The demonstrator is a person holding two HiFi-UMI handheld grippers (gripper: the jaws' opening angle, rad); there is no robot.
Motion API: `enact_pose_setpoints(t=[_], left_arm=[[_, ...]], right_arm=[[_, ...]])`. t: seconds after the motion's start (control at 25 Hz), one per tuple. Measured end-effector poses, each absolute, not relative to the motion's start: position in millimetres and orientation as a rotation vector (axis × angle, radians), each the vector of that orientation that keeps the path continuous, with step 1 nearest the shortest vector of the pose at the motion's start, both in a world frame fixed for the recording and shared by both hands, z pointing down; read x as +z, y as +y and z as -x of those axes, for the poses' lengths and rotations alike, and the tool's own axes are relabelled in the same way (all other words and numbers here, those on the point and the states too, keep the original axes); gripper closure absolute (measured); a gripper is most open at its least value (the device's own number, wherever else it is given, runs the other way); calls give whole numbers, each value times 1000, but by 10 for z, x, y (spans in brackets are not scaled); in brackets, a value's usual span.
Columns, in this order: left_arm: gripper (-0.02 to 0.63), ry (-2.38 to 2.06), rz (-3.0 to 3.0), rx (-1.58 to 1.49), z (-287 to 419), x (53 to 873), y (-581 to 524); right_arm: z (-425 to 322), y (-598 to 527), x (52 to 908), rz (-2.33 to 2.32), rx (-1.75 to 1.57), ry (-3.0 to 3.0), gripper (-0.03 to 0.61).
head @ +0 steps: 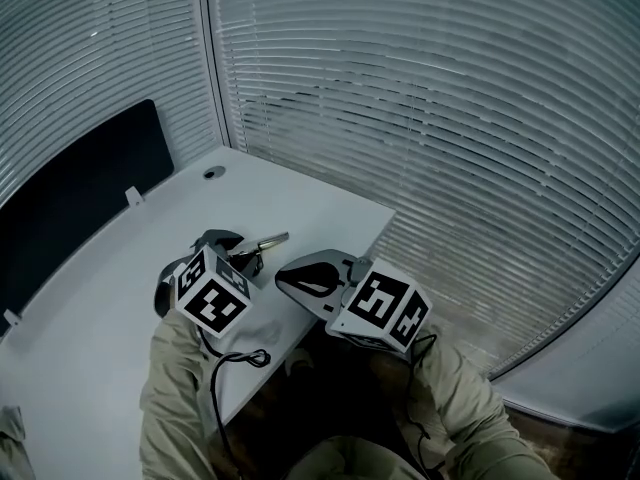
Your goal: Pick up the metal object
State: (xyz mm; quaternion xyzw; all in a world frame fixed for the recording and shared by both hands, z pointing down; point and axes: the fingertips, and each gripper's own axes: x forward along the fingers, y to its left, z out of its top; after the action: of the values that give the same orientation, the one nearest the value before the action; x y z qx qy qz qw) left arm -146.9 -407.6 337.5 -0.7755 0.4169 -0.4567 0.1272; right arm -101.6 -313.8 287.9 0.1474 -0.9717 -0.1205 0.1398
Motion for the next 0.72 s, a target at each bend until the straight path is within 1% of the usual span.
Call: enact_pose_setpoints(t=[0.04, 0.08, 0.2, 0.4, 0.48, 0.72], left_arm=[[486, 1213, 2256, -1339, 1471, 3410, -4103], [509, 1217, 2260, -1335, 1471, 3436, -4125], [533, 1235, 2253, -1305, 1488, 3445, -4186], [594, 1261, 2079, -1355, 1553, 3315, -4236], [598, 1320, 2138, -1234, 1522, 3156, -4210], [601, 1379, 2393, -713, 1272, 2579, -3897]], right_arm=[[1023, -3132, 2884, -424, -349, -2811, 574], [1032, -3124, 2893, -422, -351, -2814, 574], [1071, -3100, 2902, -414, -359, -2816, 574], [1096, -3089, 2849, -408, -356, -2824, 574], [1086, -3094, 2816, -420, -360, -2825, 574], [993, -3032, 2662, -483, -382, -2839, 574]])
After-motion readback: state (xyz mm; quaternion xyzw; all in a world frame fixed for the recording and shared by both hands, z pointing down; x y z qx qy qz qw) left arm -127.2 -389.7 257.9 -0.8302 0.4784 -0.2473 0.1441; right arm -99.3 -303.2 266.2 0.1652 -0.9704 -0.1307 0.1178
